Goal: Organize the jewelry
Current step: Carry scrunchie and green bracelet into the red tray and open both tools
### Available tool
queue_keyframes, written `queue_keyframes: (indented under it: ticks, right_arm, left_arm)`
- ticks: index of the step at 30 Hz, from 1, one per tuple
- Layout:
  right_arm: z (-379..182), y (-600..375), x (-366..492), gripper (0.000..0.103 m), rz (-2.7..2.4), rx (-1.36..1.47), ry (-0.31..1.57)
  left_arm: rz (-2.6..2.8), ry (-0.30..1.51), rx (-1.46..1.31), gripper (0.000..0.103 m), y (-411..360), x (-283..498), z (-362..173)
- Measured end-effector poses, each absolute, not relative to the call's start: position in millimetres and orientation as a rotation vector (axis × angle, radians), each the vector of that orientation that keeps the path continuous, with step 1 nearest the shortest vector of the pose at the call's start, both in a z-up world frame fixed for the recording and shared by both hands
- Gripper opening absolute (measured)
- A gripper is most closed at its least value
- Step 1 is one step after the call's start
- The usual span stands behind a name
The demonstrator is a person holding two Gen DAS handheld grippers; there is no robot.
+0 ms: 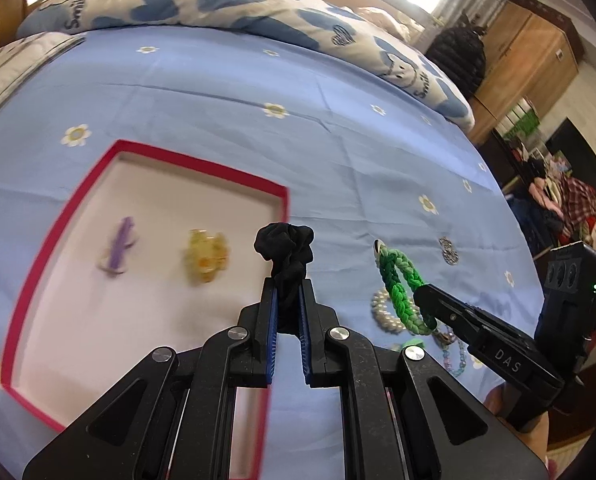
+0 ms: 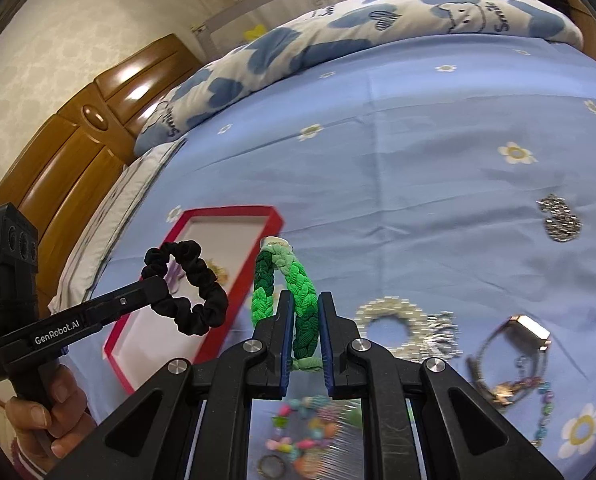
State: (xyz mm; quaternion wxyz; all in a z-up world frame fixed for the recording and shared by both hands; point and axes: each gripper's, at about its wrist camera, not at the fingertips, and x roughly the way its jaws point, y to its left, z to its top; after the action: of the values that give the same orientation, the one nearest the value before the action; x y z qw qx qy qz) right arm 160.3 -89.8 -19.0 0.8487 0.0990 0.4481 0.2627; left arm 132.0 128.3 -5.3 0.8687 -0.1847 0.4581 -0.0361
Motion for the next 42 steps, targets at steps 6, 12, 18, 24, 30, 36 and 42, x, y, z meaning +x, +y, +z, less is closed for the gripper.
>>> queue_keyframes:
  ticks: [6, 12, 18, 24, 30, 36, 42]
  right_arm:
    - [-21, -57, 156, 0.012, 0.608, 0.197, 0.955]
    - [-27, -25, 151, 0.012, 0.659, 0.180, 0.972]
    - [-30, 5, 148, 0.012, 0.705, 0.163, 0.990]
    - [-35, 29, 147, 0.012, 0.732, 0.140, 1.010]
    - [-48, 50, 151, 0.012, 0.744, 0.105, 1.044]
    - [-63, 60, 159, 0.012, 0.728, 0.083, 1.075]
    - [-74, 64, 164, 0.012, 0.720, 0.061, 1.103]
  left_arm:
    - [-0.023, 0.948, -0.414, 0.008, 160, 118, -8]
    - [0.023, 0.946, -0.441, 0.008, 188, 109, -14]
    - [0.056, 0.941, -0.471, 0.008, 211, 102, -20]
    - [0.083, 0.942, -0.500, 0.008, 229, 98, -28]
    - [0.101, 0.958, -0.507, 0.008, 241, 103, -40]
    - [0.100, 0.991, -0.510, 0.008, 246, 110, -57]
    - [0.113, 1.028, -0.517, 0.009, 249, 113, -69]
